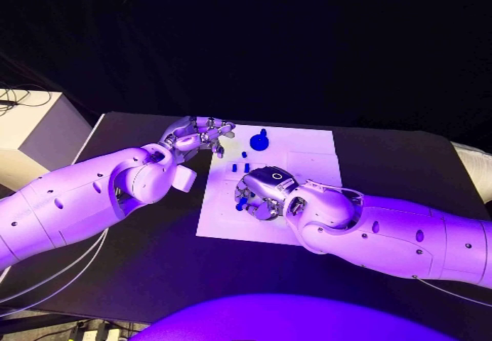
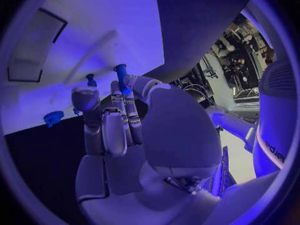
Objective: Assemble the parts on the task board
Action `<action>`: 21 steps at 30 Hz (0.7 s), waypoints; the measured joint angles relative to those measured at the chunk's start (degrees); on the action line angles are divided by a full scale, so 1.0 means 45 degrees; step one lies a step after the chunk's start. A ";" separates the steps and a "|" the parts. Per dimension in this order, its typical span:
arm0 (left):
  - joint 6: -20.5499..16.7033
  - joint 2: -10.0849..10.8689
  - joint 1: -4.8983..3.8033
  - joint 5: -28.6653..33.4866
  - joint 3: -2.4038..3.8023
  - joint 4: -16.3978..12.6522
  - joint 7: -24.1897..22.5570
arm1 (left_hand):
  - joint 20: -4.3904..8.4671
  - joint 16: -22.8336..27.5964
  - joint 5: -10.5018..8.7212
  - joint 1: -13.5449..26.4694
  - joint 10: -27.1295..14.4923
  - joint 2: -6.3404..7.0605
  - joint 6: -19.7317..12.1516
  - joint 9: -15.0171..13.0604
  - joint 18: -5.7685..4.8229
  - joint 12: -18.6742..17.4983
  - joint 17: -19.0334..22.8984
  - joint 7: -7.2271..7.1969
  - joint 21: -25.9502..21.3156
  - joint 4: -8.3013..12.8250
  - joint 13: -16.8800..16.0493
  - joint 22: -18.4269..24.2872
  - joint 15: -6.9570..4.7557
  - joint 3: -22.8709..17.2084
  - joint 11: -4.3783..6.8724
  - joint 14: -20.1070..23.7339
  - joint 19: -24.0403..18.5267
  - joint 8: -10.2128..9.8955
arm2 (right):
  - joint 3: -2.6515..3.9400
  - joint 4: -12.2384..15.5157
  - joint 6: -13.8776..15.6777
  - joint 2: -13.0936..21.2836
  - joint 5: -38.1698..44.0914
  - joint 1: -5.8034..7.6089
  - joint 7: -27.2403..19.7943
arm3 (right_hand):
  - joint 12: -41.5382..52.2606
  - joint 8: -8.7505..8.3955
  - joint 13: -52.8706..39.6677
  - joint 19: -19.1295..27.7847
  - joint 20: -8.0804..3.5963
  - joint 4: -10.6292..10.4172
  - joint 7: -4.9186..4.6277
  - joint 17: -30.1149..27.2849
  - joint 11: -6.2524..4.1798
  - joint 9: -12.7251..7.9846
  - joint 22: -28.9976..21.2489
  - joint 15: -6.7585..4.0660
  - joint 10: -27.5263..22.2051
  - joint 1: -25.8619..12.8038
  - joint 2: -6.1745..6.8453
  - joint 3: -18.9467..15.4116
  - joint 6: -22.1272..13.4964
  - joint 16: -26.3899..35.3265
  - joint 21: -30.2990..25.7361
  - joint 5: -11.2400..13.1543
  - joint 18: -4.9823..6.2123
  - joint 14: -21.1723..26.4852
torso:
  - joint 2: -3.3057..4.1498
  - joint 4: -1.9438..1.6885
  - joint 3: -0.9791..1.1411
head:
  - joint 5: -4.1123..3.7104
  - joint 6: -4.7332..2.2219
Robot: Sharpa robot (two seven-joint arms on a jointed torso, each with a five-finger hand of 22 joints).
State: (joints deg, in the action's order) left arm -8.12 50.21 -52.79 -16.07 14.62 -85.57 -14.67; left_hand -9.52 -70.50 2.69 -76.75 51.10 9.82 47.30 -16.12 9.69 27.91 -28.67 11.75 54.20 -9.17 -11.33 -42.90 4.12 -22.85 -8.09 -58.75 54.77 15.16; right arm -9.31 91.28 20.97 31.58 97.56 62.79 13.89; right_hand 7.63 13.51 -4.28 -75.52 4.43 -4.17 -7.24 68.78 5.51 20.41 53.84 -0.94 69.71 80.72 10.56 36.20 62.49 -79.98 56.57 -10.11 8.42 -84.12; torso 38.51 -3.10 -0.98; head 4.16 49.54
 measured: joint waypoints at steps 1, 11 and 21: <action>0.0000 0.0000 0.0000 0.0000 0.0000 -0.0001 0.0000 | 0.0000 0.0000 0.0000 0.0000 0.0000 0.0000 0.0000 0.0000 0.0001 0.0000 0.0000 0.0000 0.0000 0.0000 0.0000 0.0000 0.0000 0.0000 0.0000 0.0000 0.0000 0.0000 | -0.0002 -0.0009 -0.0004 -0.0006 0.0004 0.0000 0.0002 | 0.0009 0.0000 0.0000 0.0000 0.0000 0.0000 0.0000 0.0000 0.0000 0.0002 0.0000 0.0000 0.0000 0.0000 0.0000 0.0000 0.0000 0.0000 0.0000 -0.0001 0.0001 0.0000 | 0.0001 0.0001 0.0000 | 0.0000 0.0001; 0.0004 0.0008 0.0000 0.0000 0.0000 -0.0017 0.0004 | 0.0000 0.0000 0.0000 0.0000 0.0001 0.0000 0.0000 0.0001 0.0000 0.0000 0.0000 0.0000 0.0000 0.0000 0.0001 0.0000 0.0000 0.0000 0.0000 0.0000 0.0000 0.0000 | -0.0042 -0.0204 -0.0061 -0.0162 0.0267 -0.0011 0.0058 | 0.0023 -0.0009 -0.0001 0.0000 0.0000 0.0026 -0.0004 -0.0032 0.0000 0.0112 -0.0024 0.0000 0.0000 0.0002 0.0002 0.0072 -0.0038 0.0000 0.0000 -0.0053 0.0000 0.0000 | 0.0001 -0.0007 0.0000 | 0.0020 0.0049; 0.0008 0.0011 0.0001 0.0000 0.0003 -0.0020 0.0016 | 0.0000 0.0000 0.0000 0.0000 0.0000 0.0000 0.0000 -0.0003 0.0001 0.0000 0.0000 0.0001 0.0000 0.0000 0.0002 -0.0001 0.0000 0.0000 0.0000 0.0000 0.0000 0.0000 | -0.0063 -0.0253 -0.0060 -0.0242 0.0471 -0.0021 0.0058 | -0.0114 0.0008 -0.0001 0.0029 0.0028 0.0109 -0.0021 -0.0115 0.0047 0.0161 -0.0095 0.0001 0.0047 0.0012 0.0022 0.0073 -0.0101 0.0000 0.0000 -0.0051 0.0001 0.0000 | -0.0009 0.0011 0.0002 | 0.0031 0.0055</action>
State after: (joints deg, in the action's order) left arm -8.08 50.26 -52.79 -16.07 14.63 -85.66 -14.59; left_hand -9.52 -70.50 2.69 -76.75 51.10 9.82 47.30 -16.14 9.70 27.91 -28.67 11.76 54.20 -9.17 -11.32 -42.90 4.12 -22.85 -8.09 -58.75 54.77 15.16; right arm -9.60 90.14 20.70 30.49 99.68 62.69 14.15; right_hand 7.12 13.54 -4.28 -75.39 4.55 -3.68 -7.33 68.26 5.72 21.13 53.41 -0.94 69.92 80.77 10.66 36.53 62.04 -79.98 56.57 -10.34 8.43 -84.12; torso 38.47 -3.05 -0.97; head 4.30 49.78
